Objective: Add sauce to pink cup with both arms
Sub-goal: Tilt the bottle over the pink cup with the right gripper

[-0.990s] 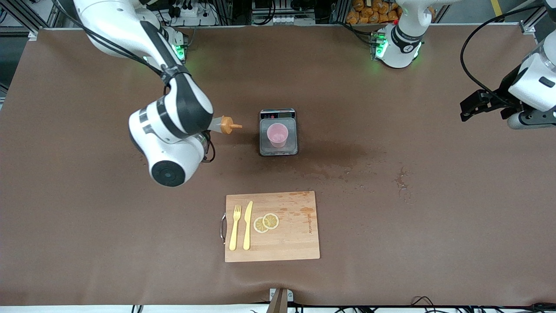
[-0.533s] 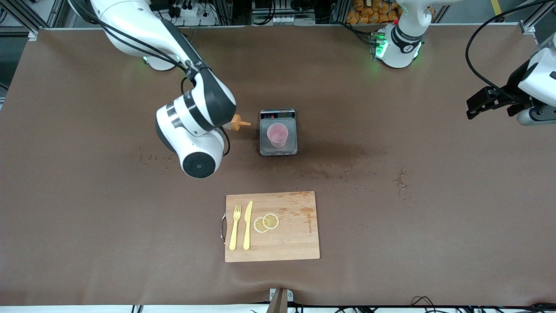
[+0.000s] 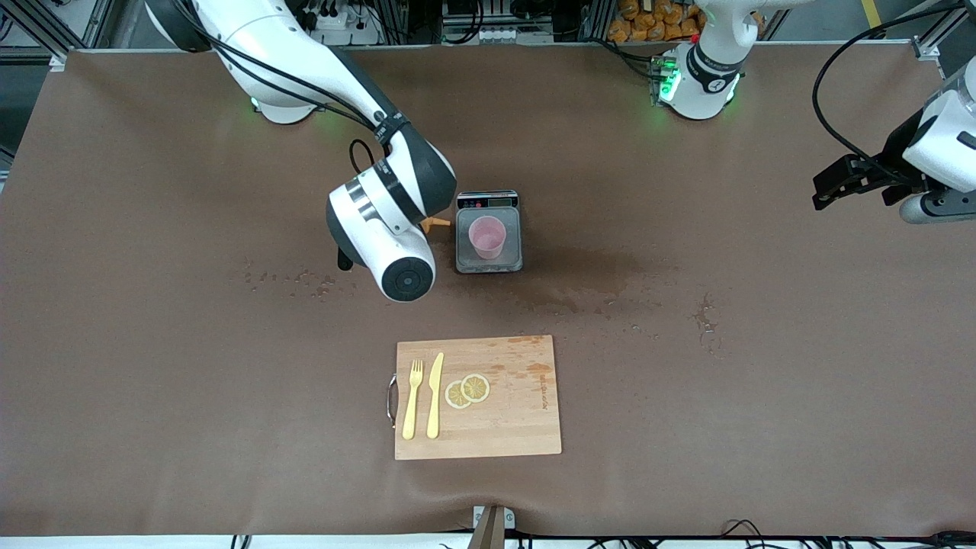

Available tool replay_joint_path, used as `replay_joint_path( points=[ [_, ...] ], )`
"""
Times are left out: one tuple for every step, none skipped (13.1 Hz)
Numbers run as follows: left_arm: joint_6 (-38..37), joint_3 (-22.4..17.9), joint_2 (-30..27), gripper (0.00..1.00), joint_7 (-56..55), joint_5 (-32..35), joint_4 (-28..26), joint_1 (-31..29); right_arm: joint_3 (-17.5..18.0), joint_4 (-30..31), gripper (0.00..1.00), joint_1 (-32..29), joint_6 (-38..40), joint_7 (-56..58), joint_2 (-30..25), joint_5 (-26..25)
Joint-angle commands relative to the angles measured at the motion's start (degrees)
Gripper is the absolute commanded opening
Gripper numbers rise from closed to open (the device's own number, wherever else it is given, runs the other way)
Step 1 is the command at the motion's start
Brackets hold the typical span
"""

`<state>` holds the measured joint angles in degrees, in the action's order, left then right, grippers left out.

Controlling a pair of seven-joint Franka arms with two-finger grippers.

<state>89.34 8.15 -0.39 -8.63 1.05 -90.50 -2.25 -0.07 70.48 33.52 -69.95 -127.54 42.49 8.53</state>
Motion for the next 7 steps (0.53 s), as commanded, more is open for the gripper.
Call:
replay_joint_path(
  points=[
    [0.0, -0.4, -0.5, 1.0, 0.9, -1.3, -0.2, 0.1, -0.5, -0.9, 0.27, 0.4, 0.5, -1.1, -0.2, -1.1],
    [-0.1, -0.4, -0.5, 1.0, 0.9, -1.3, -0.3, 0.0, -0.5, -0.9, 0.27, 0.3, -0.1, -1.1, -0.2, -1.1],
    [-0.1, -0.4, -0.5, 1.0, 1.0, -1.3, -0.3, 0.0, -0.5, -0.8, 0.26, 0.1, -1.0, -1.4, -0.2, -1.1],
    [-0.1, -0.5, -0.4, 1.0, 0.9, -1.3, -0.3, 0.0, -0.5, -0.8, 0.25, 0.3, -2.0, -2.4, 0.0, -1.1],
    [-0.1, -0.5, -0.4, 1.0, 0.9, -1.3, -0.6, 0.0, -0.5, -0.9, 0.23, 0.3, -2.9, -2.7, -0.1, -1.1],
    [-0.1, -0.4, -0.4, 1.0, 0.9, -1.2, -0.6, 0.1, -0.5, -0.9, 0.23, 0.2, -2.9, -2.7, -0.1, -1.1],
    [-0.1, -0.5, -0.4, 1.0, 0.7, -1.3, -0.6, 0.1, -0.5, -0.9, 0.2, 0.1, -2.8, -2.7, 0.0, -1.0]
  ],
)
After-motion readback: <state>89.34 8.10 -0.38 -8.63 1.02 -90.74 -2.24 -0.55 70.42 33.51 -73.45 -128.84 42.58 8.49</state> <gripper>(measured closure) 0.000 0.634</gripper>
